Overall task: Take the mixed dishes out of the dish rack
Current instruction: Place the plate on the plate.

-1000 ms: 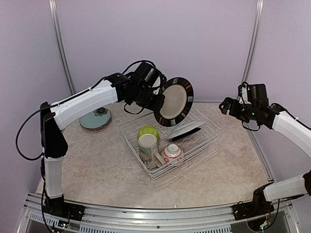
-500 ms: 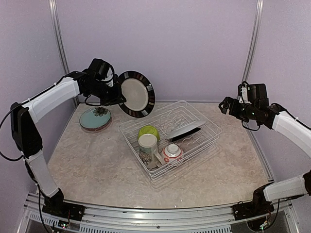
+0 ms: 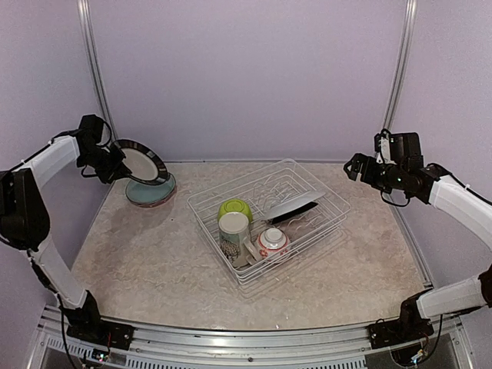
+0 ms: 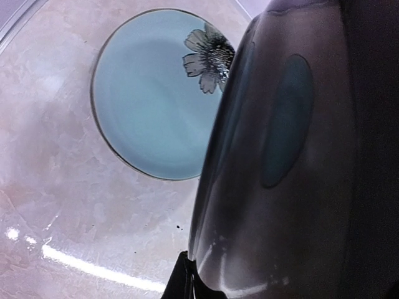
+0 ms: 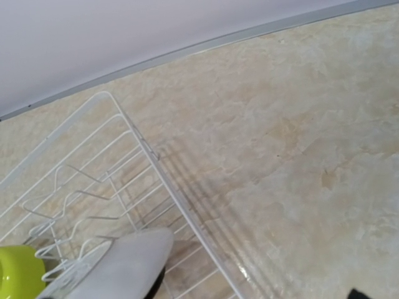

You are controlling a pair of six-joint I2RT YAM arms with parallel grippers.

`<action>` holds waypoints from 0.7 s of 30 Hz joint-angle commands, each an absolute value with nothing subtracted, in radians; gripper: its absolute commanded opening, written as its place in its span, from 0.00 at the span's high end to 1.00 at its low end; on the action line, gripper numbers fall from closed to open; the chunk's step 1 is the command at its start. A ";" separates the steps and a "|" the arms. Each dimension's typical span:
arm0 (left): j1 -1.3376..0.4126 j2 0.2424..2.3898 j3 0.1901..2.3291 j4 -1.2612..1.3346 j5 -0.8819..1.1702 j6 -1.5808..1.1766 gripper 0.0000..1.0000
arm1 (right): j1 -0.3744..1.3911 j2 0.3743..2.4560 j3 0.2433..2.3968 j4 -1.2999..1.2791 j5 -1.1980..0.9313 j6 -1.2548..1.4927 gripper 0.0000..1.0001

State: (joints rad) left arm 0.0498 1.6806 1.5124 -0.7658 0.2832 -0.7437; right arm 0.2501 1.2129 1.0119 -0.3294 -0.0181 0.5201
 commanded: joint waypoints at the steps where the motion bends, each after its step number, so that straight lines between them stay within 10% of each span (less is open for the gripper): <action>1: 0.094 1.668 1.517 -0.647 0.381 -0.769 1.00 | 0.249 1.221 1.009 -0.325 -0.029 0.528 0.00; 21: 0.177 1.895 1.514 -0.469 0.616 -0.934 1.00 | 0.248 1.204 1.000 -0.344 -0.013 0.528 0.00</action>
